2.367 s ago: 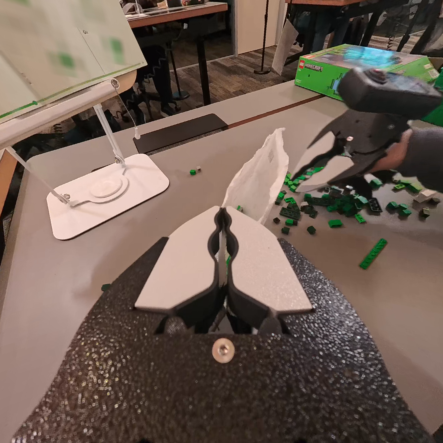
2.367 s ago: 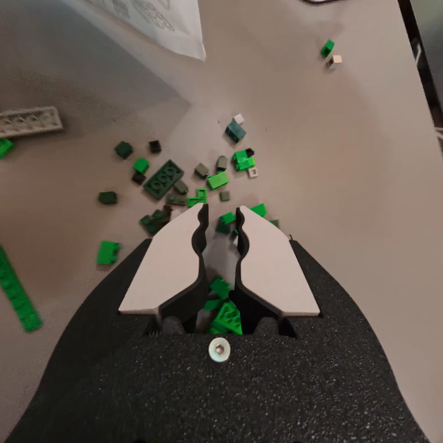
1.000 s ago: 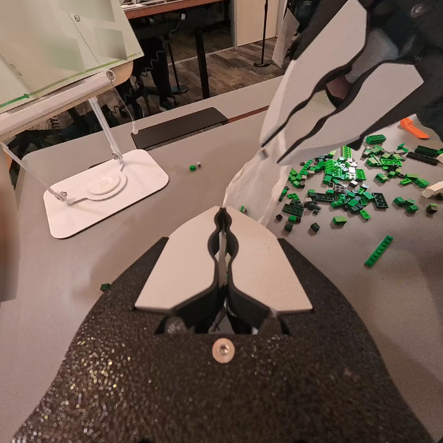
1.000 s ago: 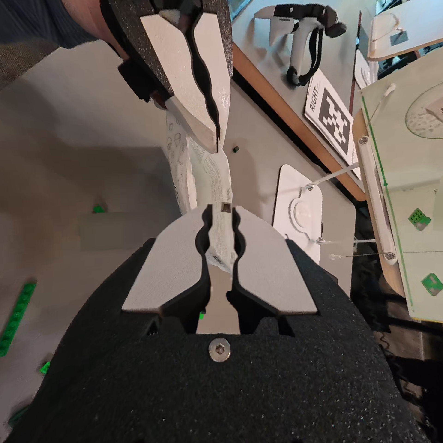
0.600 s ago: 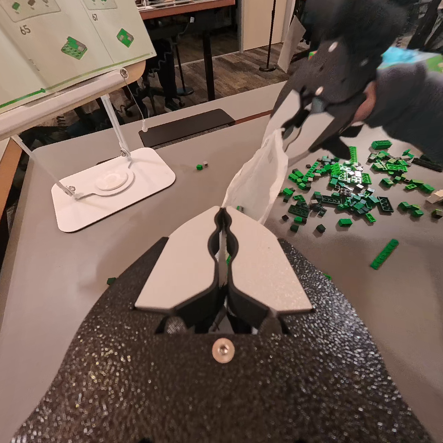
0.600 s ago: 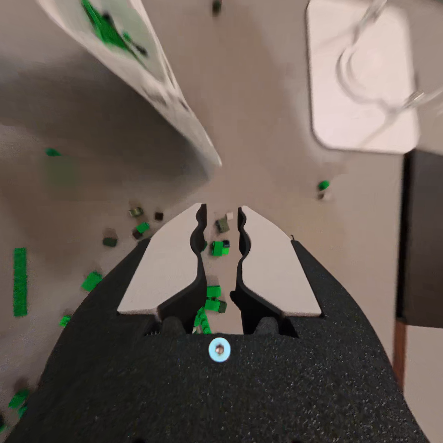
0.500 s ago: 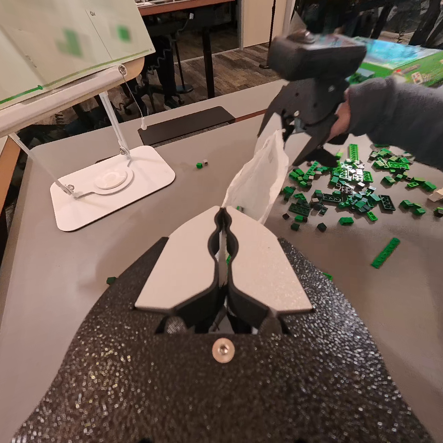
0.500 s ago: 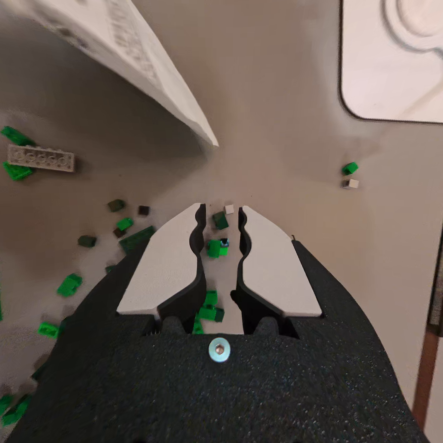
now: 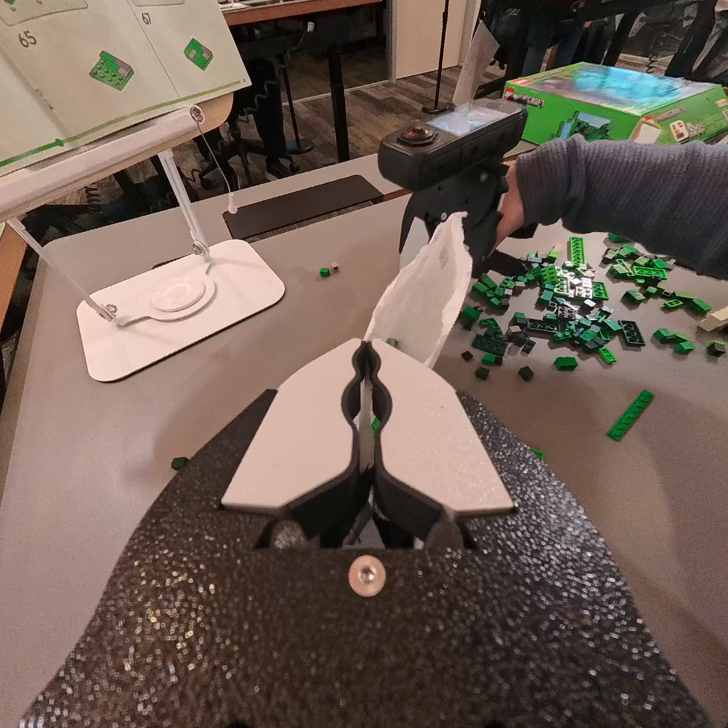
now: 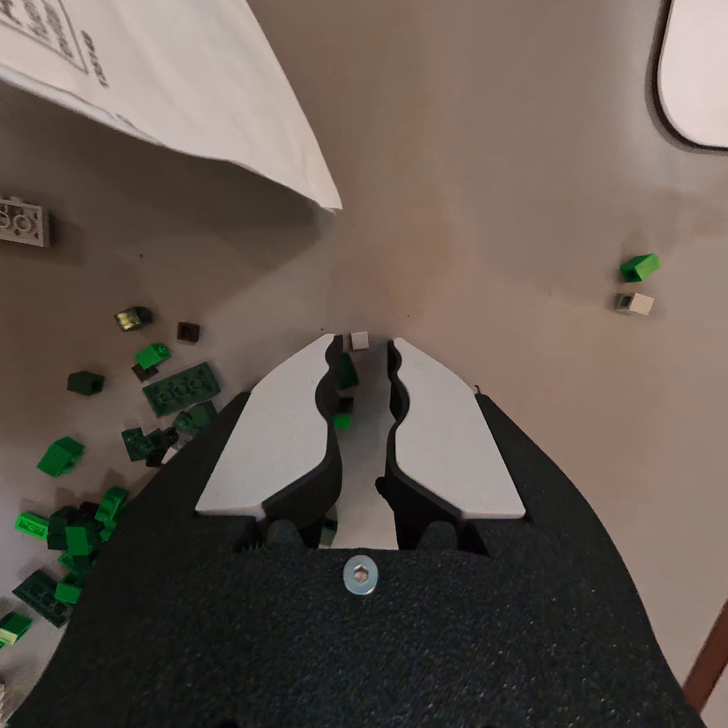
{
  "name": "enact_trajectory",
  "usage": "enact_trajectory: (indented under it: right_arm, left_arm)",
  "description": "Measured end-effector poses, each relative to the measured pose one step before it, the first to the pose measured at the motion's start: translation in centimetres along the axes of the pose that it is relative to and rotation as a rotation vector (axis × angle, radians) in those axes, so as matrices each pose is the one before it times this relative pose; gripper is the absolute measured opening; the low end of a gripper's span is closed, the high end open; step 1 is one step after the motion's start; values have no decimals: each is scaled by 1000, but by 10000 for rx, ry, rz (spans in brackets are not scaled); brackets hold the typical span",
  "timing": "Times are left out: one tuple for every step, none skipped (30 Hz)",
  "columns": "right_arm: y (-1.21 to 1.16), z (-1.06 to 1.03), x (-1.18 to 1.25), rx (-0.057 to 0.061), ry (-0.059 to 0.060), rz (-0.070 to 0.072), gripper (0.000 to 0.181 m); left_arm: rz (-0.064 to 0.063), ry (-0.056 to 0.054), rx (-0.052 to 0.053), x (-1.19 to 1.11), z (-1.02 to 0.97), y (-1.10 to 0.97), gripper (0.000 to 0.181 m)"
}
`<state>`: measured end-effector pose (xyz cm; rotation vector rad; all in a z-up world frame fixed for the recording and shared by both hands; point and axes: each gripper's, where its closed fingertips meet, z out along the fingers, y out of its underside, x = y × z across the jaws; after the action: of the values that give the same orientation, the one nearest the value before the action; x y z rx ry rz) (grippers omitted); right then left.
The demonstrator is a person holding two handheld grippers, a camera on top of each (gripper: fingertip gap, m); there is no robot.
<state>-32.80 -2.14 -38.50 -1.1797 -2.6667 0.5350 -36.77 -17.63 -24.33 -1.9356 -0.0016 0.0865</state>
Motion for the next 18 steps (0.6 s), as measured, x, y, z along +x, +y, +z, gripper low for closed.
enact_trajectory:
  right_arm:
    - [-80, 134, -38, 11, -60, 25, 20]
    - [-57, 58, 51, 8, 22, -27, 15]
    - [48, 13, -52, -53, -22, -69, 7]
    - [48, -75, -19, -51, 41, -66, 7]
    - [92, -240, 3, -51, 138, -130, 6]
    - [-103, -504, -13, 101, 216, -178, 7]
    - [-371, -831, -30, 279, 259, -124, 6]
    - [-558, -1113, -70, 376, 275, -74, 6]
    - [-722, -1348, -42, 421, 379, -136, 6]
    - [-801, -1502, 23, 404, 473, -188, 6]
    - [-906, -1579, 80, 394, 519, -172, 6]
    - [-1205, -1586, 47, 494, 477, -170, 6]
    - [-1550, -1517, -45, 626, 413, -198, 6]
    - [-1815, -1295, -165, 672, 319, -288, 6]
    - [-1852, -963, -263, 593, 244, -365, 6]
    - [-1773, -534, -441, 477, 94, -409, 6]
    - [-1531, -95, -616, 309, -54, -428, 6]
    - [-1111, 249, -588, 78, -82, -431, 6]
  left_arm:
    - [12, 4, -8, 18, 16, 11, 0]
    - [10, 18, -1, 57, 25, -11, 0]
    - [11, 13, 5, 50, 20, -16, 0]
    - [12, 4, 1, 37, 23, -23, 0]
    - [6, 13, -3, 35, 28, 2, 0]
    - [-1, 15, -2, 31, 26, -9, 0]
    - [-7, 7, 4, 15, 15, 1, 0]
    - [-16, -6, 5, -8, 1, -16, 0]
    - [-19, -11, 7, -22, -7, -15, 0]
    - [-20, -9, 9, -29, -5, -16, 0]
    - [-23, -19, -2, -39, 0, 3, 0]
    - [-21, -5, -9, -31, 9, 19, 0]
    - [-22, -1, -2, -15, 17, 19, 0]
    - [-25, 4, -4, -24, 29, 28, 0]
    - [-16, 3, -14, -1, 43, 41, 0]
    - [-3, -9, -19, -6, 28, 52, 0]
    - [10, -10, -17, 3, 31, 26, 0]
    - [14, -2, -14, 18, 7, 10, 0]
